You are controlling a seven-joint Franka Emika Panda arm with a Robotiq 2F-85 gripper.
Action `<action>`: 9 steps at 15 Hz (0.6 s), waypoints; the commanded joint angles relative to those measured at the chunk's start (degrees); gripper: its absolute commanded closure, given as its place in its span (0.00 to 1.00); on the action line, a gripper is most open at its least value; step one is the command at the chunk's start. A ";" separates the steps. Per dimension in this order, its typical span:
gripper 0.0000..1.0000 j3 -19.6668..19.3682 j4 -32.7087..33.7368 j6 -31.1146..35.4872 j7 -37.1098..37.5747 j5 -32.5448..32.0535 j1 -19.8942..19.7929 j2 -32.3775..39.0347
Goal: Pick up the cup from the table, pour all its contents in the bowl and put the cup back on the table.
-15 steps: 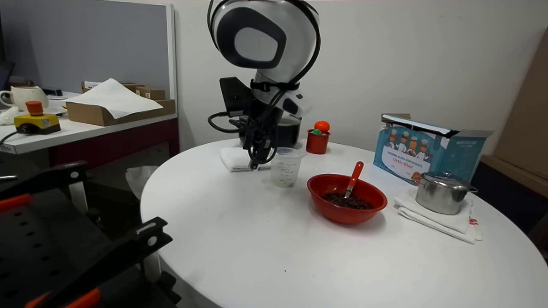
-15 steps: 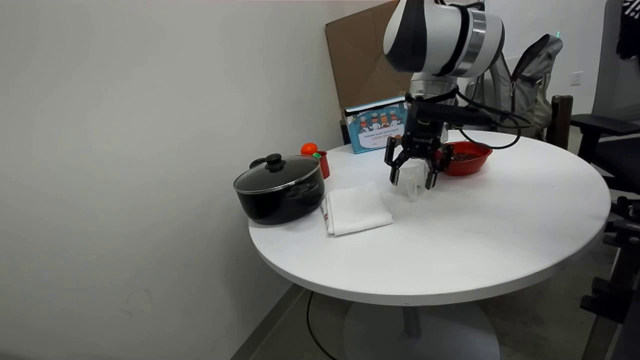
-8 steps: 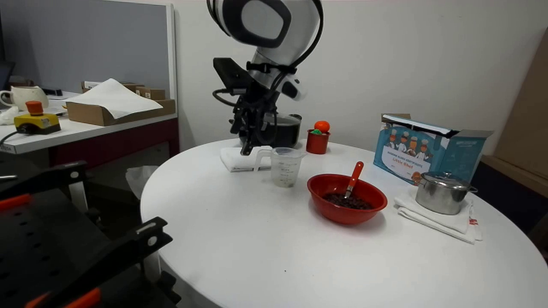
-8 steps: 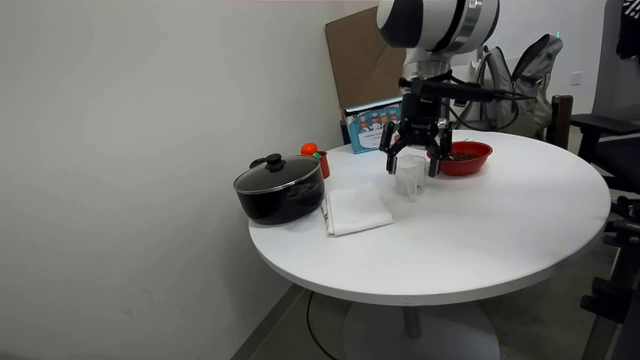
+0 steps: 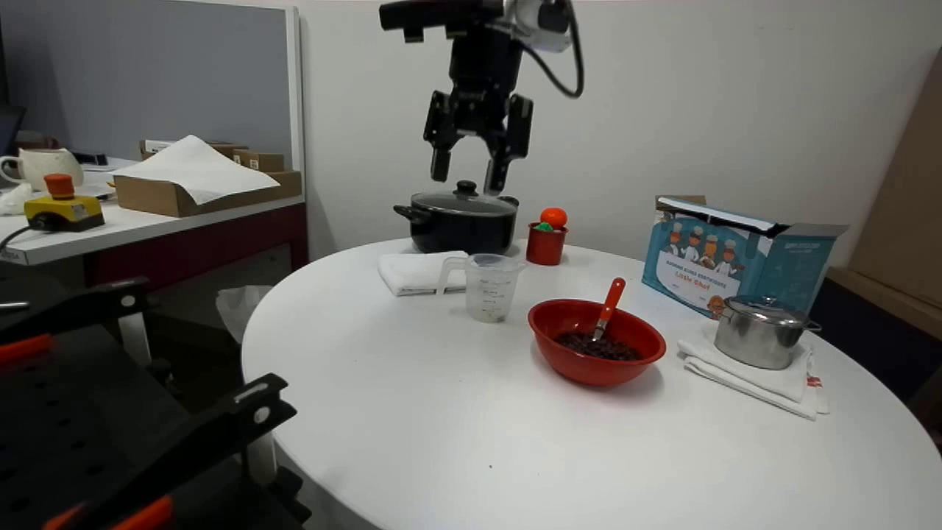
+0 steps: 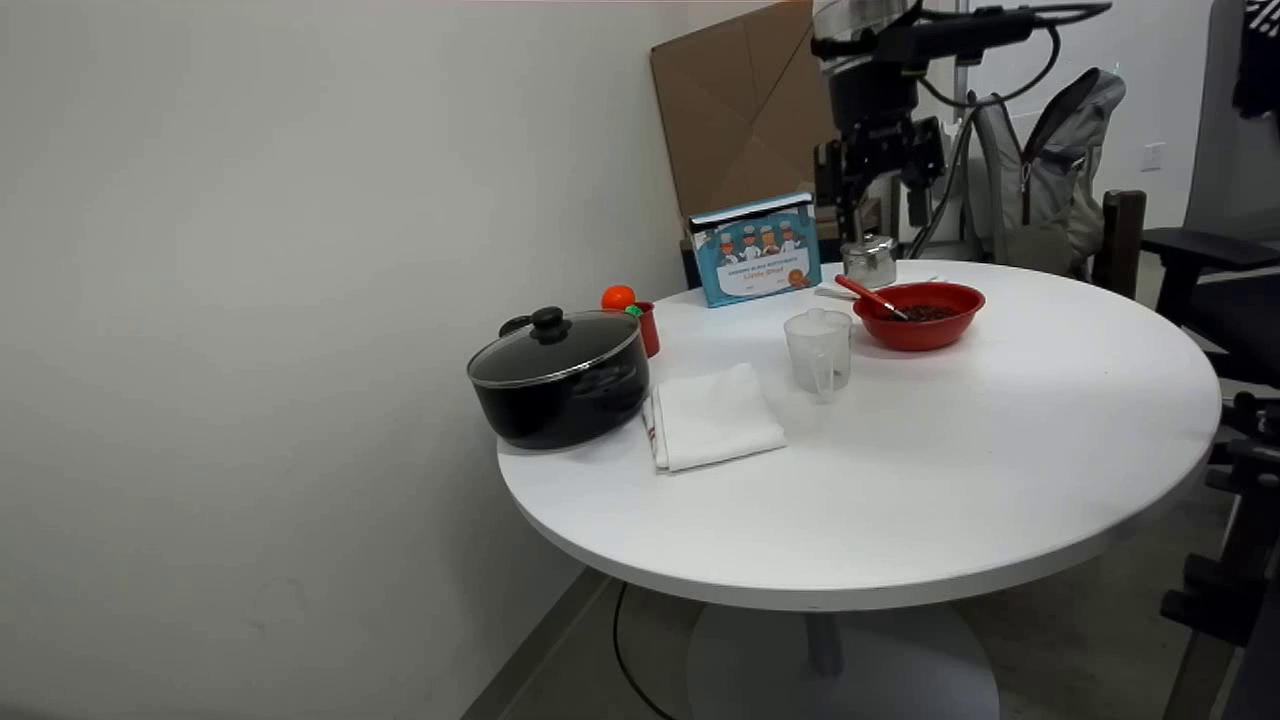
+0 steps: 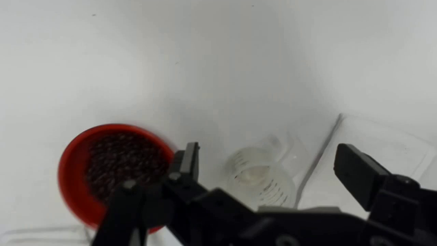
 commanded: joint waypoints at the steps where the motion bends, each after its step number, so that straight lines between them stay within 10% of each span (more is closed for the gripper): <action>1: 0.00 -3.42 -3.81 -1.61 1.36 -12.49 1.84 -11.00; 9: 0.00 -2.68 -5.15 3.82 -6.55 -14.83 0.38 -20.27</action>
